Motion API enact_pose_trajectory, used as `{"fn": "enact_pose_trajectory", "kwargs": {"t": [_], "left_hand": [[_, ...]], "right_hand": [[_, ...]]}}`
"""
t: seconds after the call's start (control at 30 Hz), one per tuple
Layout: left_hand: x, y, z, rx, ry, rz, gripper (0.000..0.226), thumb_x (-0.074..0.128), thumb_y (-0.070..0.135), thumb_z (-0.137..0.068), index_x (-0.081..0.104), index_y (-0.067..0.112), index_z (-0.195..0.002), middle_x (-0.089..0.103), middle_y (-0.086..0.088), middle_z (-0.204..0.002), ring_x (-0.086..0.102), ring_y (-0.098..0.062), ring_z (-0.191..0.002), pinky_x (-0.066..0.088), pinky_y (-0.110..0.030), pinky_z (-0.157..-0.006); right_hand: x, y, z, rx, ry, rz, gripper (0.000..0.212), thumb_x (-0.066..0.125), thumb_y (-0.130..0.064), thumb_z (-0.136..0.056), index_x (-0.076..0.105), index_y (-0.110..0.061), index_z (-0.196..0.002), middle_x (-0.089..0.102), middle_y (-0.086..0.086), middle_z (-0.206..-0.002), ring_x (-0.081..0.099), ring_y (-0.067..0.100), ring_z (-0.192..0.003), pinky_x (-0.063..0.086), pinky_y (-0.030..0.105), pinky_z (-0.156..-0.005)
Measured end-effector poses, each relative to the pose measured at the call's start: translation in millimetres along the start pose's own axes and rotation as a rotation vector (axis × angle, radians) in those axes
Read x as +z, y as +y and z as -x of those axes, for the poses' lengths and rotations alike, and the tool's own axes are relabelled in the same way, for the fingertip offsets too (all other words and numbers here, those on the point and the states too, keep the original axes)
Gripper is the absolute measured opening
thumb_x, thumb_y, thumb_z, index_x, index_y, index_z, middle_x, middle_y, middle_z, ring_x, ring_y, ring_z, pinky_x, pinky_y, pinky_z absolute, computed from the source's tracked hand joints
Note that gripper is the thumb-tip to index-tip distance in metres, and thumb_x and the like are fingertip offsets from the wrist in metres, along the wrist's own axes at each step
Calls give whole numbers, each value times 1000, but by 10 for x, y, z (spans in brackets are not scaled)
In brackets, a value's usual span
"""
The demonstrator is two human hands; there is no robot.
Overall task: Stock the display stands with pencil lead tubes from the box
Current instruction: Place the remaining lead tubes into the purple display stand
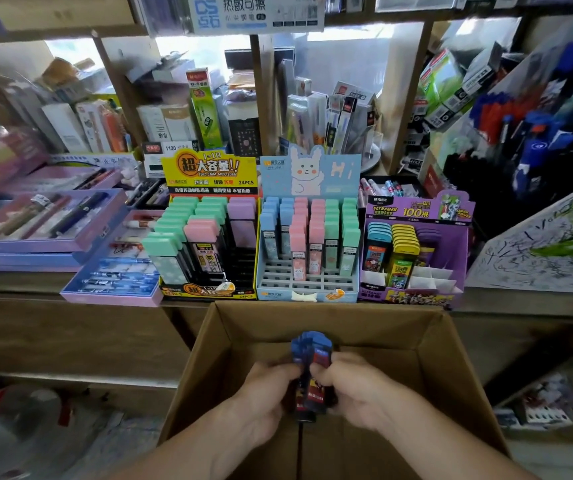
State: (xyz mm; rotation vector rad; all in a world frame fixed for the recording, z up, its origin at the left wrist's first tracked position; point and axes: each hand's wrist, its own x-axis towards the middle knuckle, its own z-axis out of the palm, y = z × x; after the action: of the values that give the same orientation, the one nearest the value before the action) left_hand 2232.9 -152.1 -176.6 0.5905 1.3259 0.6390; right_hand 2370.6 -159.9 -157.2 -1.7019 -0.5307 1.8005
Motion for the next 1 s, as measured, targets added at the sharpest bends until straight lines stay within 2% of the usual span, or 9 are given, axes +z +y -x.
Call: {"fn": "enact_pose_trajectory", "kwargs": {"t": [0.13, 0.2, 0.27, 0.33, 0.5, 0.63, 0.7, 0.83, 1.0], "left_hand": [[163, 95, 162, 28, -101, 73, 28, 63, 20, -98, 64, 5, -122, 78, -20, -103, 75, -36, -96, 62, -47, -78], [264, 155, 271, 34, -144, 129, 29, 62, 22, -99, 60, 8, -125, 78, -19, -103, 76, -33, -93, 63, -43, -71], [342, 216, 377, 33, -215, 155, 32, 61, 28, -100, 58, 13, -127, 77, -17, -107, 76, -32, -98, 63, -46, -79], [405, 276, 461, 24, -277, 154, 34, 61, 35, -99, 57, 19, -129, 77, -15, -111, 75, -33, -103, 59, -54, -92], [534, 362, 571, 82, -306, 202, 33, 66, 36, -94, 63, 21, -124, 78, -15, -107, 76, -35, -96, 59, -60, -86], [589, 379, 618, 138, -302, 195, 33, 73, 38, -82, 74, 24, -112, 79, -14, -103, 77, -35, -94, 60, -58, -86], [608, 370, 622, 187, -296, 166, 30, 74, 42, -76, 80, 27, -101, 79, -14, -104, 77, -34, -95, 60, -55, -88], [606, 330, 591, 292, -266, 79, 32, 74, 52, -68, 80, 38, -96, 80, -7, -100, 78, -25, -93, 60, -44, -86], [574, 294, 537, 391, -254, 14, 33, 72, 59, -68, 77, 47, -98, 81, 0, -98, 77, -16, -93, 59, -36, -84]], "right_hand": [[-141, -88, 182, -47, -38, -60, 20, 57, -1, -101, 70, -10, -114, 76, 16, -107, 67, 31, -105, 57, 47, -88], [-228, -136, 298, -85, -67, -78, 23, 57, 1, -100, 73, -9, -111, 80, 12, -99, 71, 28, -100, 60, 42, -79], [-318, -185, 407, -118, -95, -92, 26, 57, 2, -99, 74, -10, -115, 80, 10, -102, 72, 27, -104, 58, 38, -79], [-398, -229, 490, -149, -138, -104, 28, 58, 0, -99, 72, -11, -120, 79, 9, -109, 70, 27, -112, 57, 42, -91], [-529, -310, 685, -333, -61, 185, 26, 64, -8, -97, 75, -23, -116, 78, -1, -111, 70, 20, -114, 50, 49, -107], [-617, -390, 829, -489, 39, 436, 26, 73, -18, -93, 76, -38, -109, 77, -18, -101, 70, -4, -96, 56, 27, -90], [-656, -416, 857, -559, 95, 458, 33, 80, -16, -86, 75, -40, -109, 75, -18, -95, 68, -6, -86, 54, 17, -75], [-719, -464, 870, -599, 72, 434, 50, 87, -12, -78, 69, -36, -119, 75, -9, -101, 67, 6, -85, 56, 24, -77], [-728, -487, 828, -566, 28, 366, 47, 90, -15, -75, 70, -28, -116, 77, -1, -101, 69, 12, -81, 57, 25, -69]]}}
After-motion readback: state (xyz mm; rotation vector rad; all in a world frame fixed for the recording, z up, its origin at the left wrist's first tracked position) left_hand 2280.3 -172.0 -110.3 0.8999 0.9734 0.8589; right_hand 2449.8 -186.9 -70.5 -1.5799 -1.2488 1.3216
